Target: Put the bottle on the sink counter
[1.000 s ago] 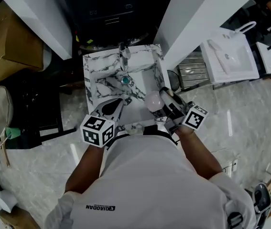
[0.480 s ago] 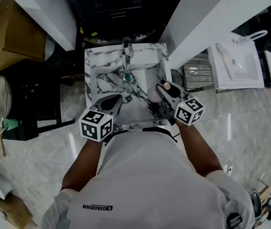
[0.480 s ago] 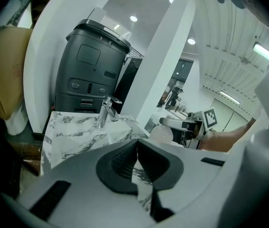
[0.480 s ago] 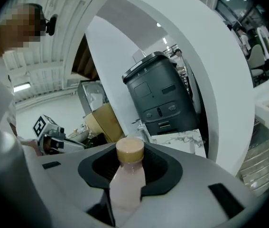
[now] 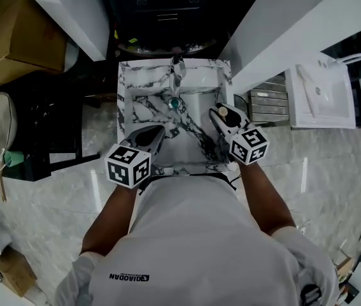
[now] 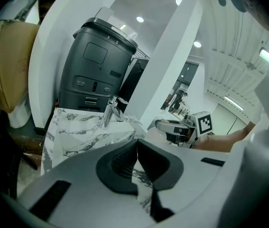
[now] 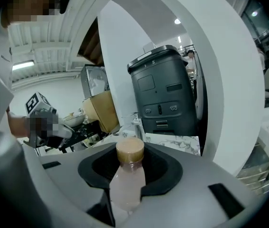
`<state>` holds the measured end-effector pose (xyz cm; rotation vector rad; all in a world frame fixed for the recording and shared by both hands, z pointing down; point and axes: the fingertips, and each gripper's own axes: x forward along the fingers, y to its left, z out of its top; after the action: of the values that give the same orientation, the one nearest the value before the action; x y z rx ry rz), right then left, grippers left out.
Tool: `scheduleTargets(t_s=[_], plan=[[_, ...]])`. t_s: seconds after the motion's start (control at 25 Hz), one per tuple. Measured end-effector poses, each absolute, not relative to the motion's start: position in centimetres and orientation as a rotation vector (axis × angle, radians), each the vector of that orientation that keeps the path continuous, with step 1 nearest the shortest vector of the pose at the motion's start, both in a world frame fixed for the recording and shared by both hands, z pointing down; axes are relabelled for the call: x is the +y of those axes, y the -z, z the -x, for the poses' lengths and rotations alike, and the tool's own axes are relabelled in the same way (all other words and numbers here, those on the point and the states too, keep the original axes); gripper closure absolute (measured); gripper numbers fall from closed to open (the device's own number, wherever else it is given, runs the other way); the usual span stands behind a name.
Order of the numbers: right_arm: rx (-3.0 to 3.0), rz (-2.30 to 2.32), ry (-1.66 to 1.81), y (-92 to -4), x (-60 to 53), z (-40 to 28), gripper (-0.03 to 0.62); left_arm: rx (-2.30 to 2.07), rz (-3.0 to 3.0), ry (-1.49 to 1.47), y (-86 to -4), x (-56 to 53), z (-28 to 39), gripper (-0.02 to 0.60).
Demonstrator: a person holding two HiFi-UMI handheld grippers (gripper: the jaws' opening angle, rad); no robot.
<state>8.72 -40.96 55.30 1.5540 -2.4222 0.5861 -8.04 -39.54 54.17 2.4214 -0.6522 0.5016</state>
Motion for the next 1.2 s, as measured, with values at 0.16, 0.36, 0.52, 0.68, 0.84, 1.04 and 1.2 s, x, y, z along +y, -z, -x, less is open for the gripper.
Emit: scheduleTargets(t_s=[0.16,0.36,0.52,0.68,0.84,1.04,1.2], plan=[[-2.4,-1.555,-0.557,-55.9,-42.3,-9.2,0.442,-0.679,-2.416,-0.494,-54.3,-40.3,8.4,0.566],[-2.377,-1.554,-0.541,-56.5,-43.8,-9.5,0.442,-0.692,-2.415,-0.507,-54.7,-40.3,8.8,0.566],[-2.36,-1.546,-0.532,-57.2,-45.2,-9.8,0.442,-0.7,-2.412,-0.507,-54.7,-40.5,9.0,0.566],[-2.339,-1.554,-0.54,-57.9,-46.5,-10.3,0.442,-0.72,-2.407,-0.504,-54.7,-40.7,9.5,0.566],[-2.316,-1.539,-0.523,-58.7,-47.6,-10.7,0.442,-0.729,-2.4,-0.501,-54.7,-40.8,9.7,0.566],[-2.299,-1.536,-0.518,-59.3,-49.2,-11.1,0.442,-0.736,-2.395,-0.499,-54.7,-40.8,9.9,0.566],[-2.284,-1.532,-0.508,-59.6,-50.6,-11.7,0.442,-0.762,-2.388,-0.507,-54.6,-41.1,10.5,0.566]])
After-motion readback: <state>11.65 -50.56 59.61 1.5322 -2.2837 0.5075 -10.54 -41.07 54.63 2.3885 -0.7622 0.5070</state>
